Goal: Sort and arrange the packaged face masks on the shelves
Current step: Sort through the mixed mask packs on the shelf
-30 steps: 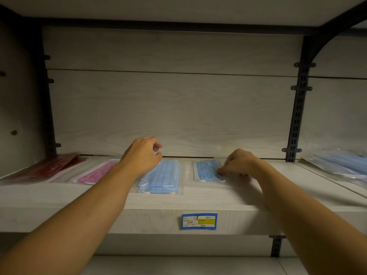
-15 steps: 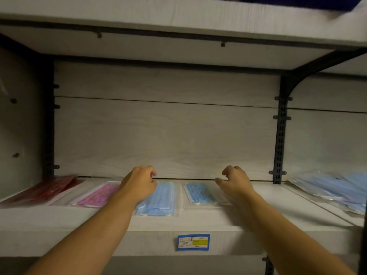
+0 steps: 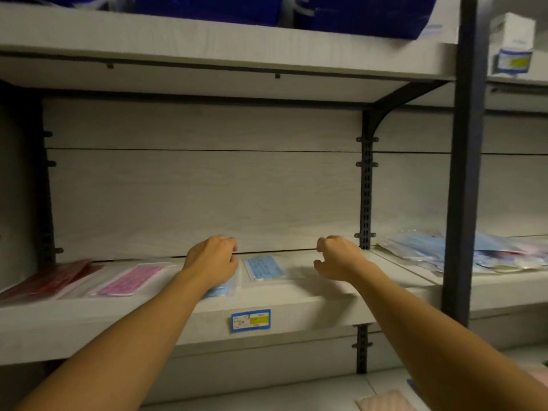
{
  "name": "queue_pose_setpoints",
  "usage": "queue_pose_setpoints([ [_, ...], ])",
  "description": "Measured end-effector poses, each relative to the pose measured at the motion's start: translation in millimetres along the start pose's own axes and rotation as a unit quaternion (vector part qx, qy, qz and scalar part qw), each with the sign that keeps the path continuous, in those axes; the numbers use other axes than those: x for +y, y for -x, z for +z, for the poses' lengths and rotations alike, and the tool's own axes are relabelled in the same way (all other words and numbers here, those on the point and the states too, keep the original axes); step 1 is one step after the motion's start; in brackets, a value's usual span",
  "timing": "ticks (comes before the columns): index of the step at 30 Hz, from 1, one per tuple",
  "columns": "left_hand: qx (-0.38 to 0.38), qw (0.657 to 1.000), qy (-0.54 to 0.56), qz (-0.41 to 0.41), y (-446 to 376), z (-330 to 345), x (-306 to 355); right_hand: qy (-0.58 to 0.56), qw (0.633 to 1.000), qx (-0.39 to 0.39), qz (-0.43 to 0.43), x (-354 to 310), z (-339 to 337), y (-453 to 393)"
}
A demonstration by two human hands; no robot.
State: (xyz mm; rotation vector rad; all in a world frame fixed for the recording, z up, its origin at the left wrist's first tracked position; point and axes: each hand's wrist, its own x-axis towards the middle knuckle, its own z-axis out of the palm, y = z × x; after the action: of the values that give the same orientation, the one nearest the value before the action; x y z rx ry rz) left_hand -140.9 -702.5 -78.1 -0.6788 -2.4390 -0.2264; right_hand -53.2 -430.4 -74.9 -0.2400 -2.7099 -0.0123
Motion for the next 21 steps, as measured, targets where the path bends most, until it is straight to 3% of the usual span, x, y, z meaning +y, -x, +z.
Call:
queue_pose_setpoints([
  [8,-0.025,0.999,-0.038,0.03,13.9,-19.0,78.0,-0.001,1.0,-0.005,0.013,52.2,-18.4,56.6],
  [21,-0.069,0.997,0.011,0.036,54.0,-36.5,224.8,-0.071,0.997,0.016,-0.003,133.5,-57.3,145.2],
])
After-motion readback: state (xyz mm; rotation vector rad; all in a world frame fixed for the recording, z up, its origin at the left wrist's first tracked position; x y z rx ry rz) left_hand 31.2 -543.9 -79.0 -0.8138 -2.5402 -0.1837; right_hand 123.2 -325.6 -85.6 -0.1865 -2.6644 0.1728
